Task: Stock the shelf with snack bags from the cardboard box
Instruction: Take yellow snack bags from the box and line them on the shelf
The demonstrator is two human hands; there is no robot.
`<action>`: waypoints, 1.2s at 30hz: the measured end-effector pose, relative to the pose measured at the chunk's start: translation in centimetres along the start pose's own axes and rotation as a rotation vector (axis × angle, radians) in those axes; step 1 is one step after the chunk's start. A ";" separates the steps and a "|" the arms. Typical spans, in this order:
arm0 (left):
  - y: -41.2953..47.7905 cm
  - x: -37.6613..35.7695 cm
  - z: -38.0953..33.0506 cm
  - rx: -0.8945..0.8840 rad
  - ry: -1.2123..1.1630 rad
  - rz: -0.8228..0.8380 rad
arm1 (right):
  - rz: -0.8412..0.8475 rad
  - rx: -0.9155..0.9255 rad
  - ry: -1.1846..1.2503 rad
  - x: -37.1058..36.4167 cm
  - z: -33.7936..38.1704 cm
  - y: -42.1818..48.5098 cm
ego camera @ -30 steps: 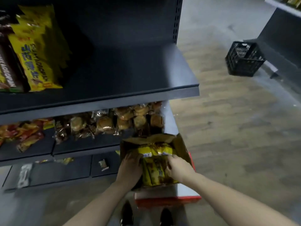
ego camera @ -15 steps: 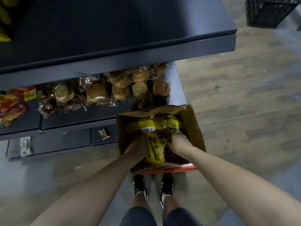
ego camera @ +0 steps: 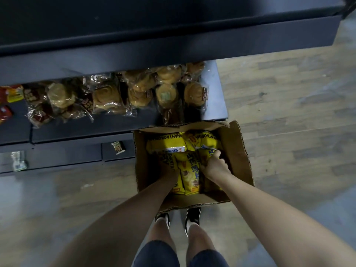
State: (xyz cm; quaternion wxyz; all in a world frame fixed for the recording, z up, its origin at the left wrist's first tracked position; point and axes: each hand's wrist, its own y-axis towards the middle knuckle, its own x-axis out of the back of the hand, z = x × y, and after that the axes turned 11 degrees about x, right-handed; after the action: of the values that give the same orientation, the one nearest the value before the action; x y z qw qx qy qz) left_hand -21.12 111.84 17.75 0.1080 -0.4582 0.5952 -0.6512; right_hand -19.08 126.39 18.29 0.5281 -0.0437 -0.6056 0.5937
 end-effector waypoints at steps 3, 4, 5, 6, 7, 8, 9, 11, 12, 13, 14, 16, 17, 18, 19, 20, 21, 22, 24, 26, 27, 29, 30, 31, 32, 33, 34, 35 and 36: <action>-0.2 0.1 -0.1 0.014 -0.066 0.044 | -0.014 -0.003 0.039 0.1 -0.3 0.3; -0.5 0.3 -0.3 0.025 -0.085 0.032 | -0.004 -0.021 0.052 0.3 -0.3 0.3; -0.8 0.5 -0.5 0.041 -0.103 0.006 | 0.015 -0.051 0.071 0.6 -0.2 0.5; -0.9 0.6 -0.6 0.048 -0.124 -0.016 | 0.037 -0.081 0.100 1.0 -0.1 0.5; -1.1 0.7 -0.6 0.052 -0.136 -0.028 | 0.064 -0.097 0.141 1.5 0.0 0.5; -1.2 0.7 -0.6 0.034 -0.148 -0.033 | 0.099 -0.096 0.186 2.0 0.1 0.3; -1.7 0.9 -0.6 0.020 -0.157 -0.032 | 0.139 -0.083 0.229 2.7 0.2 0.2; -2.2 0.9 -0.7 0.022 -0.150 -0.045 | 0.248 -0.081 0.312 4.2 0.1 -0.3; -2.6 1.2 -0.8 0.026 -0.135 -0.055 | 0.310 -0.094 0.363 4.9 0.0 -0.5; -2.8 1.4 -1.1 0.032 -0.139 -0.066 | 0.378 -0.113 0.417 5.5 -0.3 -0.5; -2.8 1.6 -1.1 0.042 -0.149 -0.067 | 0.436 -0.136 0.453 5.9 -0.6 -0.6; -3.2 2.1 -1.4 0.041 -0.167 -0.050 | 0.528 -0.157 0.506 6.4 -1.1 -0.7; -3.4 2.5 -1.4 0.040 -0.159 -0.021 | 0.556 -0.147 0.520 6.7 -1.3 -1.0; -3.7 2.8 -1.5 0.052 -0.179 0.018 | 0.580 -0.126 0.533 6.9 -1.4 -1.3; -3.6 3.0 -1.5 0.077 -0.230 0.056 | 0.601 -0.107 0.551 7.1 -1.4 -1.7; -3.5 3.4 -1.4 0.110 -0.317 0.096 | 0.618 -0.091 0.579 7.4 -1.5 -2.1; -3.6 4.0 -1.2 0.147 -0.411 0.129 | 0.629 -0.075 0.610 7.6 -1.5 -2.4; -4.2 4.6 -1.0 0.190 -0.496 0.184 | 0.636 -0.061 0.636 7.8 -1.6 -2.6; -5.8 6.0 -0.5 0.260 -0.622 0.335 | 0.667 -0.024 0.684 8.3 -1.6 -3.2; -6.4 6.9 0.2 0.287 -0.706 0.465 | 0.695 0.046 0.743 8.7 -1.2 -3.6; -6.6 7.3 0.5 0.275 -0.727 0.507 | 0.684 0.083 0.769 8.9 -0.9 -3.9; -6.7 7.9 0.9 0.229 -0.765 0.546 | 0.637 0.150 0.811 8.8 -0.3 -4.5; -7.0 8.1 0.8 0.204 -0.767 0.562 | 0.617 0.183 0.828 8.7 0.2 -4.8; -7.5 8.5 0.9 0.178 -0.750 0.574 | 0.590 0.197 0.840 8.4 0.6 -5.0; -7.8 8.7 1.0 0.141 -0.714 0.583 | 0.571 0.200 0.839 8.0 1.0 -5.1; -7.8 8.7 0.9 0.121 -0.725 0.615 | 0.565 0.200 0.855 7.8 1.5 -5.4; -7.9 8.9 0.9 0.097 -0.734 0.636 | 0.569 0.199 0.897 7.5 1.9 -5.7; -8.1 9.2 0.8 0.088 -0.763 0.660 | 0.582 0.188 0.973 7.2 2.1 -5.8; -8.2 9.6 0.9 0.078 -0.819 0.685 | 0.583 0.173 1.054 7.1 2.1 -5.8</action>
State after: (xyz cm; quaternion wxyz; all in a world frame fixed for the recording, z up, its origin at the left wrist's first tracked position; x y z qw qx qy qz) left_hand -22.47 106.85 29.28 0.5546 -0.4501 0.5952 -0.3681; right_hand -20.32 128.11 27.43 0.5740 -0.4528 -0.1754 0.6594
